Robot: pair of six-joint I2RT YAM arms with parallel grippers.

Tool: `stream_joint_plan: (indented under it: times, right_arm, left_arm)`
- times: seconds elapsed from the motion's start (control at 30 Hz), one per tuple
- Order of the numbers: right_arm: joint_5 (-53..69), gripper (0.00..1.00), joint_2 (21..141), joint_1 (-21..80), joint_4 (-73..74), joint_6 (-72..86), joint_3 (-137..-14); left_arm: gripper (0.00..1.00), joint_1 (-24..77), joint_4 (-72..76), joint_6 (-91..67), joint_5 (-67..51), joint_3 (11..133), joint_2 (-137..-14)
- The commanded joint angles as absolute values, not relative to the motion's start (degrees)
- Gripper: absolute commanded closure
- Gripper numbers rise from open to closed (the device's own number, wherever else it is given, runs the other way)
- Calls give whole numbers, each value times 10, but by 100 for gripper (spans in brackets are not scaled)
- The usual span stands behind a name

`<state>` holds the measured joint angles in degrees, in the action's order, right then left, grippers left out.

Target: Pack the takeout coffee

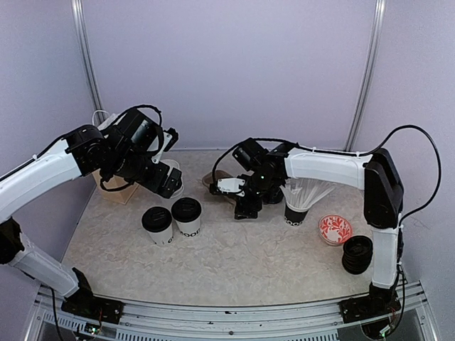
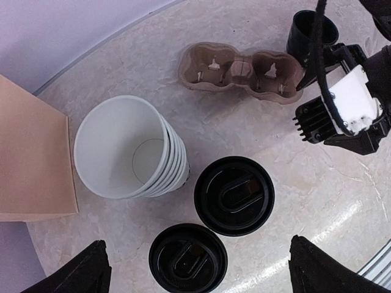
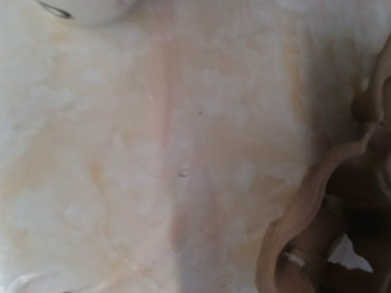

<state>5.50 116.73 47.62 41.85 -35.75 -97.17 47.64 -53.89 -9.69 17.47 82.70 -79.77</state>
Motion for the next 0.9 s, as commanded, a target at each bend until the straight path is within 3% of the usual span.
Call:
stream_joint_plan:
  times: [0.0,0.5,0.87]
  right_arm:
    - [25,18,1215,480,455,-345,-1023]
    - [16,20,1312,470,498,-321,-1095]
    - [103,27,1263,472,528,-325,-1041]
  left_arm:
    - [1,475,-496,-114,174,798,-751]
    - [2,478,-476,-122,163,761,-691]
    - [3,479,-469,-124,160,756,-680]
